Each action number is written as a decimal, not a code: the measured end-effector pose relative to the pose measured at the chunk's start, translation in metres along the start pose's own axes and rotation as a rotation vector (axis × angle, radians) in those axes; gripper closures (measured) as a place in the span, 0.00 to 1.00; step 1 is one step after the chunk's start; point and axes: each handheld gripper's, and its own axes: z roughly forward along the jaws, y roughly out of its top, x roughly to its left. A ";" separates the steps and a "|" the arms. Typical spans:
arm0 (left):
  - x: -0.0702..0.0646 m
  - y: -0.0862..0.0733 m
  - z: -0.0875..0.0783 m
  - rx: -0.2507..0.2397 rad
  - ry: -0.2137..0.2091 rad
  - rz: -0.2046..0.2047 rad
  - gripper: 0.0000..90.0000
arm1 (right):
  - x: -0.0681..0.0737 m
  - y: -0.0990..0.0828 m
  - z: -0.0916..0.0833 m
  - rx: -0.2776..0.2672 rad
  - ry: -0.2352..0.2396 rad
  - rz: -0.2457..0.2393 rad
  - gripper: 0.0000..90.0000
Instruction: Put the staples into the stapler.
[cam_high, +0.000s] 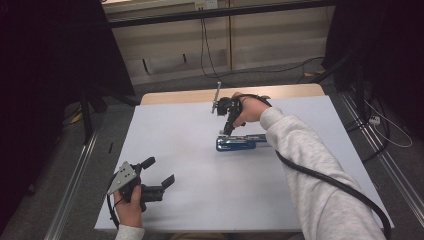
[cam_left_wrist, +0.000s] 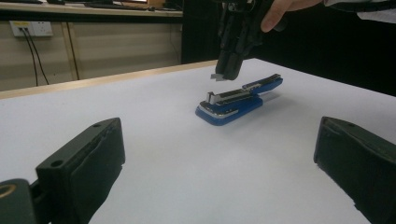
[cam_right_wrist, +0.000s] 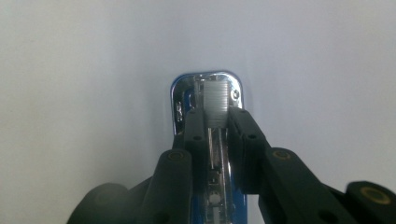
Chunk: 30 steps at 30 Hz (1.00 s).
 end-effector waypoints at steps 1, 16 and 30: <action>0.000 0.000 0.000 0.001 -0.003 0.002 0.02 | -0.001 0.000 0.001 -0.002 -0.002 -0.008 0.87; 0.000 0.000 0.001 -0.003 -0.001 0.002 0.02 | -0.001 -0.003 0.010 -0.014 0.013 -0.003 0.87; -0.001 0.000 0.001 0.003 -0.005 -0.002 0.02 | 0.000 -0.003 0.017 -0.004 0.015 -0.007 0.87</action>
